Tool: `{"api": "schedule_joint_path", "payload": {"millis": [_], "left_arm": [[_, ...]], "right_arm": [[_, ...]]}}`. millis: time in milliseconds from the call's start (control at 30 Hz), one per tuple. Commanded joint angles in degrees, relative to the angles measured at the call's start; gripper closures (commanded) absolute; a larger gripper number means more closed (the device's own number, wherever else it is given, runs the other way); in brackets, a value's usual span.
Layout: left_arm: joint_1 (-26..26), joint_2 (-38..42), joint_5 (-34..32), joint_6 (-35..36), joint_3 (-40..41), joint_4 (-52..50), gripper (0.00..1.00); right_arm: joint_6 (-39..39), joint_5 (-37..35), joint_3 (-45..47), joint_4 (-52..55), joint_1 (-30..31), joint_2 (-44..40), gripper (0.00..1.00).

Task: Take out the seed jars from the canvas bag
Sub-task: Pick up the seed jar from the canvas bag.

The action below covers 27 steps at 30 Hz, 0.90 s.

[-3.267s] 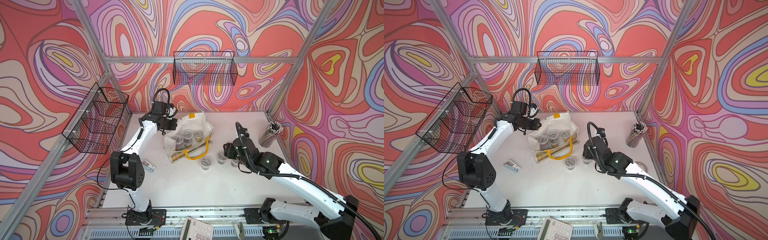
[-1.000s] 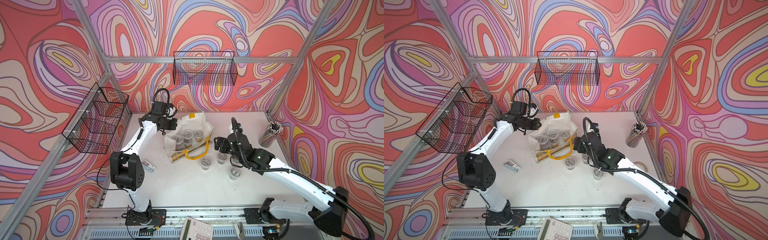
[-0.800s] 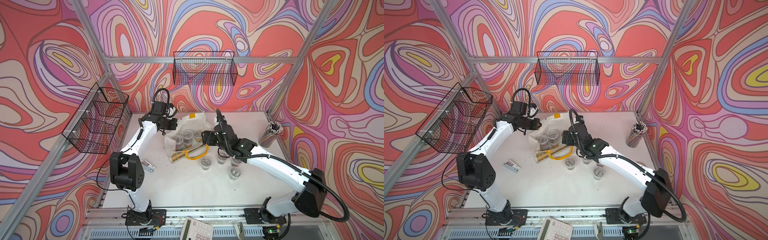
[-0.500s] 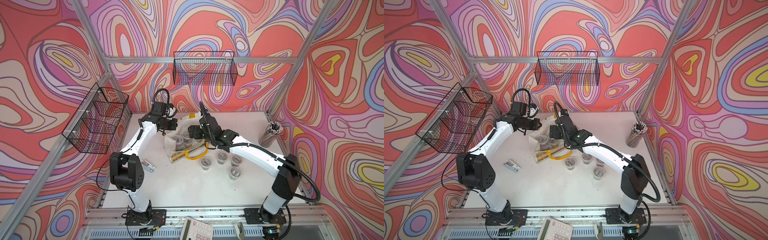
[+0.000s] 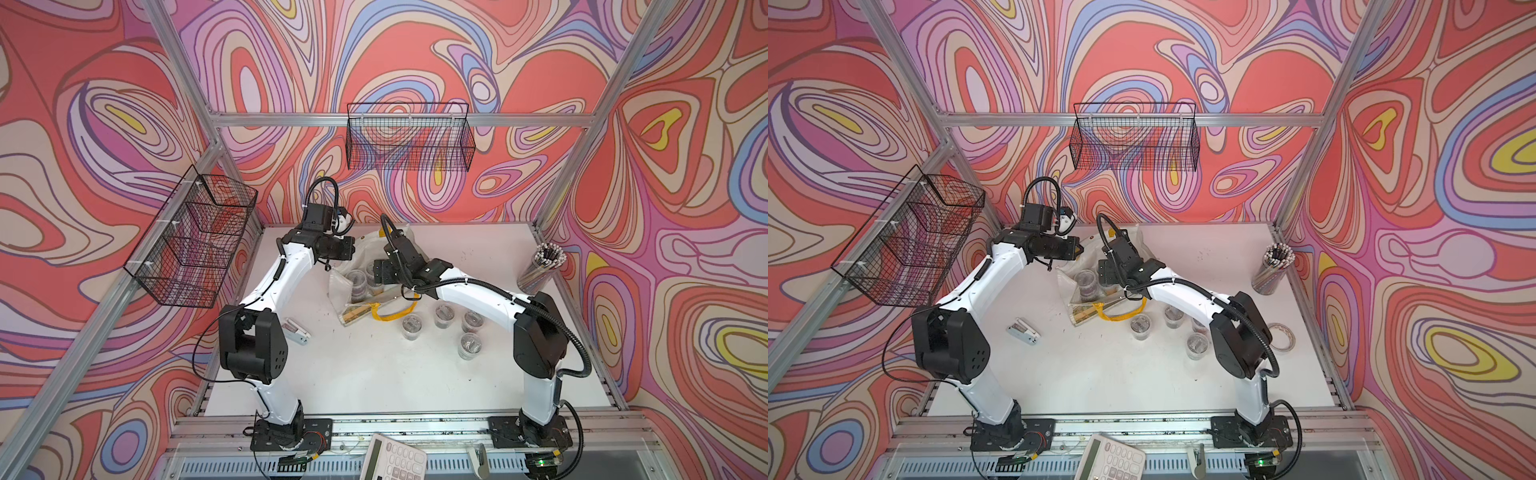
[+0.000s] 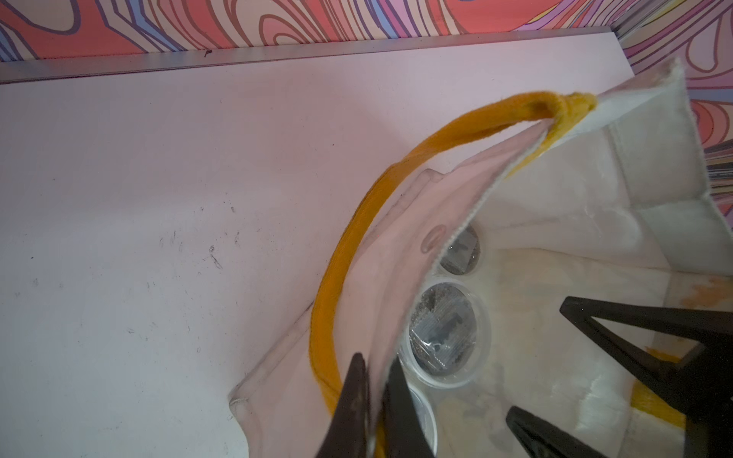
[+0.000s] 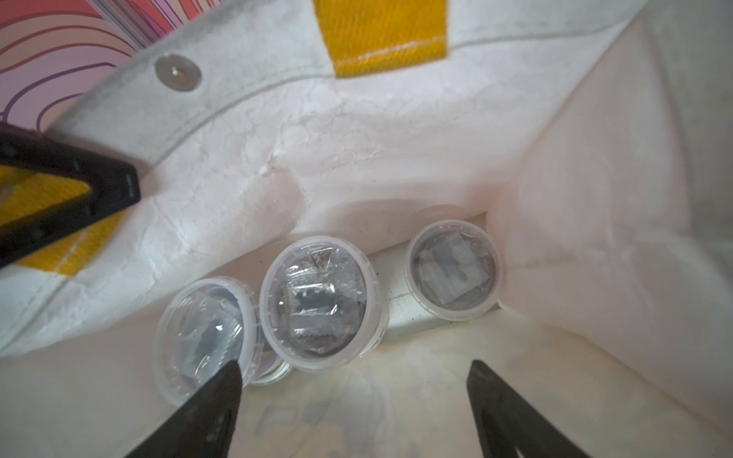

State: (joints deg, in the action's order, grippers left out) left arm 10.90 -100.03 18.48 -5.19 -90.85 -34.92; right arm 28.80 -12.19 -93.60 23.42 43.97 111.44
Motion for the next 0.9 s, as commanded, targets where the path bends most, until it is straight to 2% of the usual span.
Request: {"api": "schedule_joint_path", "payload": {"millis": [0,867], "left_arm": [[0.27,1.7,1.21,-0.52,0.94,0.38,1.0],[0.43,3.92,1.56,-1.05,2.36,2.17,1.0]], "right_arm": [[0.29,-0.8,-2.77,-0.58,-0.28,2.39,0.08],[3.81,-4.69,-13.27,1.33,1.6,13.1,0.1]]}}
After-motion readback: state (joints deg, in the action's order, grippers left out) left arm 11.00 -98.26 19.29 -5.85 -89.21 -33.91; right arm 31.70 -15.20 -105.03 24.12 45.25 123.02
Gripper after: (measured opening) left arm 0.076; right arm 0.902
